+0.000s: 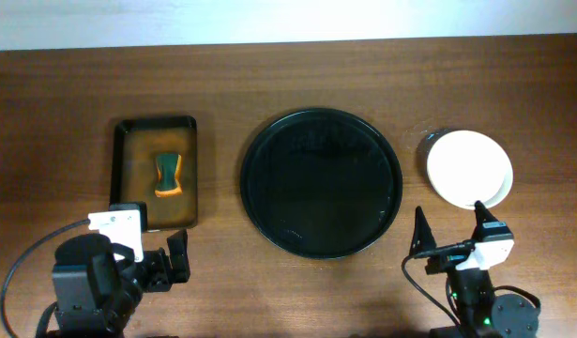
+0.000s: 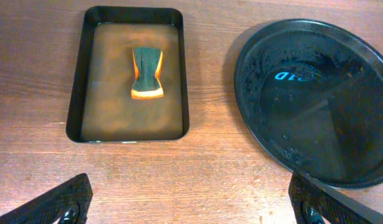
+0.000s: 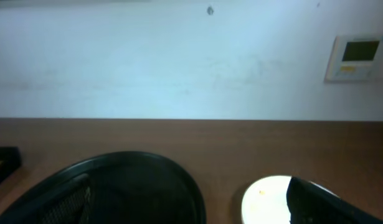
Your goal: Clean dirty plates on tray and stack at the side
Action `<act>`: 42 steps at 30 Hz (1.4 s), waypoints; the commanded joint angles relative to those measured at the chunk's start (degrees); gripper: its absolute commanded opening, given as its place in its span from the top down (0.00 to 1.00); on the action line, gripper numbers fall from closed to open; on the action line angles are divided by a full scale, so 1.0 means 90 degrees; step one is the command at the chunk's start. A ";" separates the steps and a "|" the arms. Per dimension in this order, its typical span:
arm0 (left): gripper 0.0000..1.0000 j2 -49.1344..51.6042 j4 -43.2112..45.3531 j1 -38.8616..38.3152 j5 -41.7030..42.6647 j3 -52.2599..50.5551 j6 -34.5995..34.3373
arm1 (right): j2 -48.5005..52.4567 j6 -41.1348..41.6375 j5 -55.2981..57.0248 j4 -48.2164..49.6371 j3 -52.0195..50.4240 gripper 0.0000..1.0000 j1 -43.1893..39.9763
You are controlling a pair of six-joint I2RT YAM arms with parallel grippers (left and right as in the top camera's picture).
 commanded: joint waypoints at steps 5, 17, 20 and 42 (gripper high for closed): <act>0.01 -0.0036 0.0015 0.0022 0.0027 -0.0029 0.0100 | -0.0083 -0.0512 -0.0109 0.0891 -0.0901 0.01 -0.0546; 0.01 -0.0036 0.0015 0.0022 0.0027 -0.0029 0.0100 | -0.0083 -0.1035 -0.0447 0.1406 -0.1858 0.01 -0.0590; 0.01 -0.0036 0.0015 0.0022 0.0027 -0.0029 0.0100 | -0.0078 -0.1037 -0.0444 0.1418 -0.1858 0.01 -0.0590; 0.01 -0.1115 0.0673 -0.0121 -0.0359 -0.0986 0.0294 | -0.0070 -0.1035 -0.0444 0.1418 -0.1858 0.01 -0.0590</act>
